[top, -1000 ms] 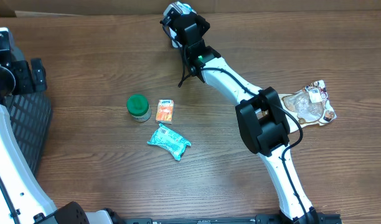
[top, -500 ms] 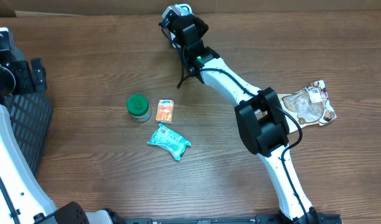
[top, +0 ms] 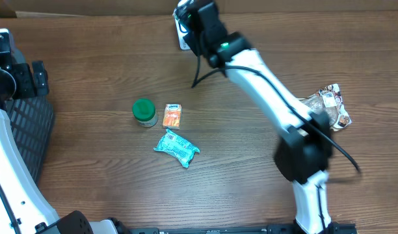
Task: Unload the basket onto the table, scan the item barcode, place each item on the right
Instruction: 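Carry the green pack right and drop it by the snack bag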
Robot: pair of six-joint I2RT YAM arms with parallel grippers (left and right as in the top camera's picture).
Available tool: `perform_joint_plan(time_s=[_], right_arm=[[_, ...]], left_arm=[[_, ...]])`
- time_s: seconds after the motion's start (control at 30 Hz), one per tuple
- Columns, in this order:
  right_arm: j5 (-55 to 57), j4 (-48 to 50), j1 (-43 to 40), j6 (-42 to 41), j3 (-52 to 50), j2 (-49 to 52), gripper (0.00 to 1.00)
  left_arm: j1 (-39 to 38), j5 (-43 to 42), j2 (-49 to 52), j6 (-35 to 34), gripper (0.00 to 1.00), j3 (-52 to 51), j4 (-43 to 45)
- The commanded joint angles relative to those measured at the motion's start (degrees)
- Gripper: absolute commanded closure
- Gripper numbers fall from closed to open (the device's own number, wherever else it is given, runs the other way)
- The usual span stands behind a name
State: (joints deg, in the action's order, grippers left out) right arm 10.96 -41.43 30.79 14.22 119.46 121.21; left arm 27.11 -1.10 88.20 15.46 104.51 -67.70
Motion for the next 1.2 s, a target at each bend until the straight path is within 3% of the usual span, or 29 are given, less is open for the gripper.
perform_joint_plan(time_s=[0.0, 0.23, 0.37, 0.5, 0.73, 0.9, 0.97, 1.07, 1.17], right_arm=[[-14.64, -8.15, -0.31, -17.68, 1.27, -9.84, 0.96], [-18.12, -33.7, -7.41, -31.98, 1.27, -18.18, 0.96], [-17.94, -41.2, -13.88, -33.77, -1.84, -18.01, 0.96], [-17.16, -41.0, -19.21, -33.73, -10.75, -18.01, 0.96], [-15.74, -31.39, -25.0, -33.7, -30.47, -18.01, 0.96], [-12.48, -29.11, -26.97, -33.75, -38.66, -18.01, 0.96], [-12.09, -29.35, -27.71, -33.48, -40.0, -18.01, 0.77], [-12.15, -30.03, -27.98, -32.81, -40.0, -18.01, 0.58], [-15.43, -29.55, -27.96, -30.84, -39.39, -18.01, 0.46]], left_arm=[[0.24, 0.0, 0.31, 1.27, 0.0, 0.24, 0.24], [0.24, 0.0, 0.31, 1.27, 0.0, 0.24, 0.24], [0.24, 0.0, 0.31, 1.27, 0.0, 0.24, 0.24], [0.24, 0.0, 0.31, 1.27, 0.0, 0.24, 0.24], [0.24, 0.0, 0.31, 1.27, 0.0, 0.24, 0.22], [0.24, 0.0, 0.31, 1.27, 0.0, 0.24, 0.24], [0.24, 0.0, 0.31, 1.27, 0.01, 0.24, 0.22], [0.24, 0.0, 0.31, 1.27, 0.0, 0.24, 0.22], [0.24, 0.0, 0.31, 1.27, 0.0, 0.24, 0.24]])
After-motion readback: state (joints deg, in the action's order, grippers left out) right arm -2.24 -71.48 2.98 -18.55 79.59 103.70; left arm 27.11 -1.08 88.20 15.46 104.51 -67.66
